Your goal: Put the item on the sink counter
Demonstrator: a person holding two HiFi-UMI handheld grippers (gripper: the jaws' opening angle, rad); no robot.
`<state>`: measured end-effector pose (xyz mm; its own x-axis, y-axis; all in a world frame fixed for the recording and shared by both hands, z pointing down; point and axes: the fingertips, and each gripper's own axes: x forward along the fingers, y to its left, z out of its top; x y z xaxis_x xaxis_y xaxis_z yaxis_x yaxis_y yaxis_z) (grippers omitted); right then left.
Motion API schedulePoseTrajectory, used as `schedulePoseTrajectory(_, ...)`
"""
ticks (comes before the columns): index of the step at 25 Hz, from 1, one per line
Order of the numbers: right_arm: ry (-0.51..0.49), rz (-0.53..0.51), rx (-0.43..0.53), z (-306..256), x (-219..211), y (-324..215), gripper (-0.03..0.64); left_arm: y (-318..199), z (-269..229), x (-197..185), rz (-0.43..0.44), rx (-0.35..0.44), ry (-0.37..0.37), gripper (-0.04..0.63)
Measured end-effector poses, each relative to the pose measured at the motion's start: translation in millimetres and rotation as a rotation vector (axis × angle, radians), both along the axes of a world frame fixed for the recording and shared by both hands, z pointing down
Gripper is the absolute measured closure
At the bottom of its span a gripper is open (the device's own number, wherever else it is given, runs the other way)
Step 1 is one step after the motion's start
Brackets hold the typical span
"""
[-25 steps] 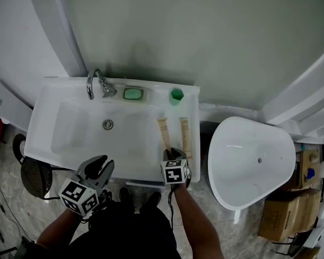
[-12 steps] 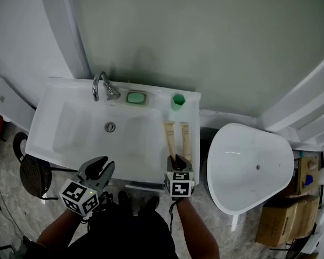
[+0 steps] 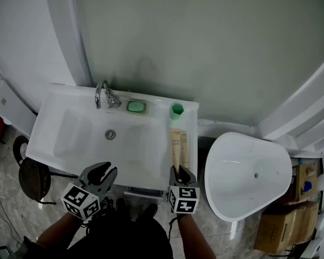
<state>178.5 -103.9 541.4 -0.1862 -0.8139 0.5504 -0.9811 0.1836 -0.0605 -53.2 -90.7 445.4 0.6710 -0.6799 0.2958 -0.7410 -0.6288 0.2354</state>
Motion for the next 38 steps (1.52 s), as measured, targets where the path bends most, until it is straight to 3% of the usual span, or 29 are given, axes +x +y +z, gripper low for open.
schedulePoseTrajectory(17, -0.111, 0.027, 0.237, -116.3, 5.7, 31.5, 0.535, -0.8, -80.3, 6.0, 0.011, 0.141, 0.103, 0.497)
schedulePoseTrajectory(23, -0.176, 0.043, 0.325, -151.9, 6.4, 38.5, 0.535, -2.9, -83.5, 11.8, 0.030, 0.140, 0.119, 0.497)
schedulePoseTrajectory(38, -0.174, 0.107, 0.414, -191.2, 32.7, 60.5, 0.535, -4.7, -81.4, 19.8, 0.056, 0.126, 0.127, 0.497)
